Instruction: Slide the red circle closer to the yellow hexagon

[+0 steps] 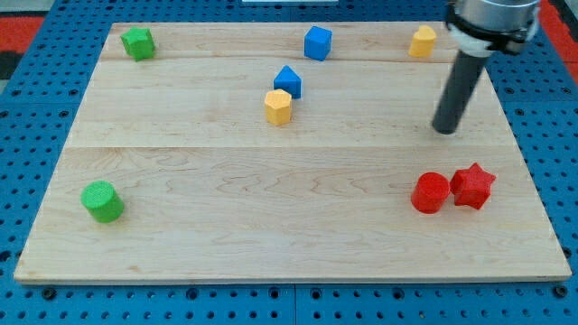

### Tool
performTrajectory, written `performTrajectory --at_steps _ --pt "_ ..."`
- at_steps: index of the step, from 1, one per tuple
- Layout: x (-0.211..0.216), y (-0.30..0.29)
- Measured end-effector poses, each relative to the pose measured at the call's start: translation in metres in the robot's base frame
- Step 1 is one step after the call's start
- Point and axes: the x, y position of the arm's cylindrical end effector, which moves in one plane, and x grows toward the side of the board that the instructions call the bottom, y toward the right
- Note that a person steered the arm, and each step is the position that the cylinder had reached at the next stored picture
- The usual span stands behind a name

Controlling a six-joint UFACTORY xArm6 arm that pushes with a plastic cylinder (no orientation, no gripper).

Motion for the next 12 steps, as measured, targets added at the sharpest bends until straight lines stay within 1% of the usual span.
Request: performTrajectory --at_steps 1,2,3,4,5,6,8,9,10,12 --pt "0.044 0.053" --pt "0.092 0.093" --pt "0.163 0.085" --pt "0.177 0.036" --pt "0.161 -0.023" --pt "0.146 -0.049" --pt "0.132 -0.053" --pt "0.108 -0.05" --pt "0.088 -0.061" --pt "0.04 -0.056"
